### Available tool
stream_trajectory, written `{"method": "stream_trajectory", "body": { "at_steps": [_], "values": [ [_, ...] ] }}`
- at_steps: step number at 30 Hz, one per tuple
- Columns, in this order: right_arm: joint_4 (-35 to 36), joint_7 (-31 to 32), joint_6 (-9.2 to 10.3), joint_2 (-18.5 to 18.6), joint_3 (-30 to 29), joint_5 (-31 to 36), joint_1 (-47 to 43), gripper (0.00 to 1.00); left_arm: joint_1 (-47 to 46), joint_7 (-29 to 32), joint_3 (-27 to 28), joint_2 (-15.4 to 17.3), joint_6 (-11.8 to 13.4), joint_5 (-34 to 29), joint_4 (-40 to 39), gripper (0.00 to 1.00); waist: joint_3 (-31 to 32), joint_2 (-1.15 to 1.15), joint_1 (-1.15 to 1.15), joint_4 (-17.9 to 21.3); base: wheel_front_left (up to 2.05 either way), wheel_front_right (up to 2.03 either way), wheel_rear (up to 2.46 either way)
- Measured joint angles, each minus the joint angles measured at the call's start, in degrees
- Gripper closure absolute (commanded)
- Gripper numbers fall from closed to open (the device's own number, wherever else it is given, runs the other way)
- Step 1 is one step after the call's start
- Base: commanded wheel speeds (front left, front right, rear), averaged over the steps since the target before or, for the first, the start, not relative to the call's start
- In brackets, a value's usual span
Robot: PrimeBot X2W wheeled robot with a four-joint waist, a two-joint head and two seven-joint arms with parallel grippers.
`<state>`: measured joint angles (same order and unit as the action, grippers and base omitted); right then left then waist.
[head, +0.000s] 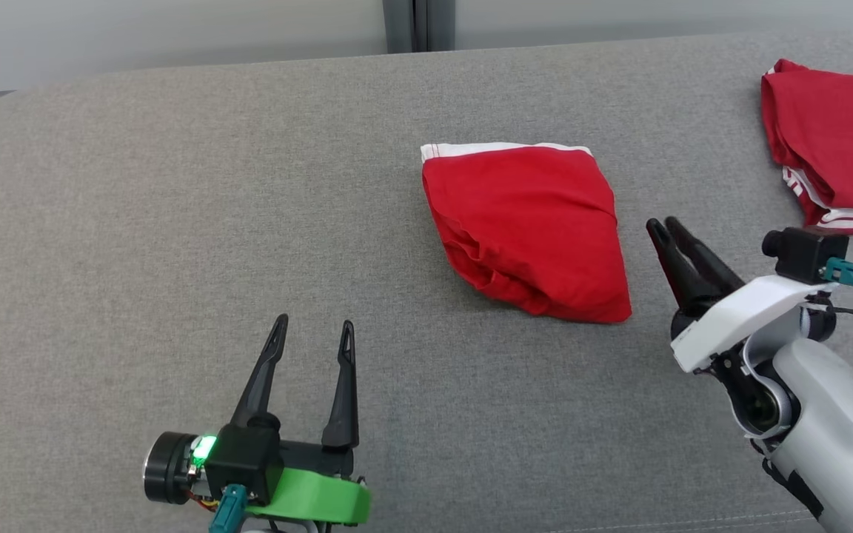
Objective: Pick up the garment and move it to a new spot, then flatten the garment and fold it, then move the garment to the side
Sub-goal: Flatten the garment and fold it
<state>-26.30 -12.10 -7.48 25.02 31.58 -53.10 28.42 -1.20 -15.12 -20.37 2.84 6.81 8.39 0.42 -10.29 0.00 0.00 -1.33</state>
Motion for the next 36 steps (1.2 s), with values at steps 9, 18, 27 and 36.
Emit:
{"method": "stream_trajectory", "body": {
  "at_steps": [9,18,27,36],
  "values": [
    [-1.2,3.6,0.00,-5.0,5.3,-9.5,6.4,1.00,-0.4,0.0,-1.3,0.0,-0.4,0.1,0.3,0.00,-0.8,0.00,0.00,-2.7,0.00,0.00,0.00],
    [-11.7,8.9,0.00,-9.1,12.4,-13.4,10.6,1.00,-1.2,0.0,-2.7,0.0,-0.2,1.3,0.9,0.00,-1.4,0.00,0.00,-7.3,0.00,0.00,0.00],
    [-8.1,12.6,0.00,-11.6,22.9,-18.2,8.6,1.00,-1.2,0.0,-2.7,0.0,0.3,1.5,0.8,0.00,-0.8,0.00,0.00,-8.0,0.00,0.00,0.00],
    [1.1,-2.5,0.00,-6.6,27.2,-13.4,8.0,0.00,0.6,0.0,1.9,0.0,0.8,1.4,0.5,0.00,1.6,0.00,0.00,-4.5,0.00,0.00,0.00]
  ]
}}
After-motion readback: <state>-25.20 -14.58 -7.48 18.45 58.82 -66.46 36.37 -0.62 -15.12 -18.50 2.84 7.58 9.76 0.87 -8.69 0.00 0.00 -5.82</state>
